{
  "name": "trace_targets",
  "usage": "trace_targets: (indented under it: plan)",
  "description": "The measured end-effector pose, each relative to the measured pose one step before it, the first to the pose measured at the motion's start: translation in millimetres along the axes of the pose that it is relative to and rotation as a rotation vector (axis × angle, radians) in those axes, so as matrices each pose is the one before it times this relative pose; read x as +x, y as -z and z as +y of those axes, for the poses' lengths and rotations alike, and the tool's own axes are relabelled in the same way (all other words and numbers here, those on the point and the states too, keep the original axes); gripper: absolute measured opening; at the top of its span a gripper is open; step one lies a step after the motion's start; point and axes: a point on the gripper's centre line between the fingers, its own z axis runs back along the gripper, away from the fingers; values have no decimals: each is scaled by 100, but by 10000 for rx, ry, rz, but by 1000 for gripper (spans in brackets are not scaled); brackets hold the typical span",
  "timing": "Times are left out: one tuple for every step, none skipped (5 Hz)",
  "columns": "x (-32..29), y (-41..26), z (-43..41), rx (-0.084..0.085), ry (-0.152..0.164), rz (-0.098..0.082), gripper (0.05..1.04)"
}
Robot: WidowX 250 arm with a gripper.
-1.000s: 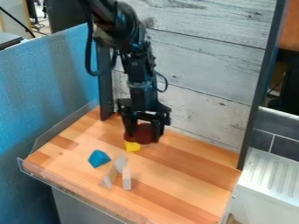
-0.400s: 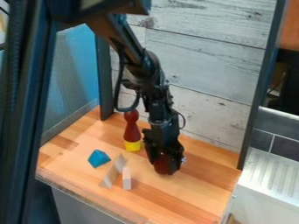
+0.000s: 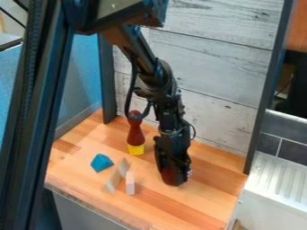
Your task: Move the circle to the right side of the table
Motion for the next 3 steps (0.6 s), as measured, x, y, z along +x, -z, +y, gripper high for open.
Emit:
trace_targets:
  plan:
    - [-637,130,161,282,-22,382,1009]
    - [54,-1798,-268,-40,-250,-307,1005]
    - [-693,-3251,968,28,35,-409,1000]
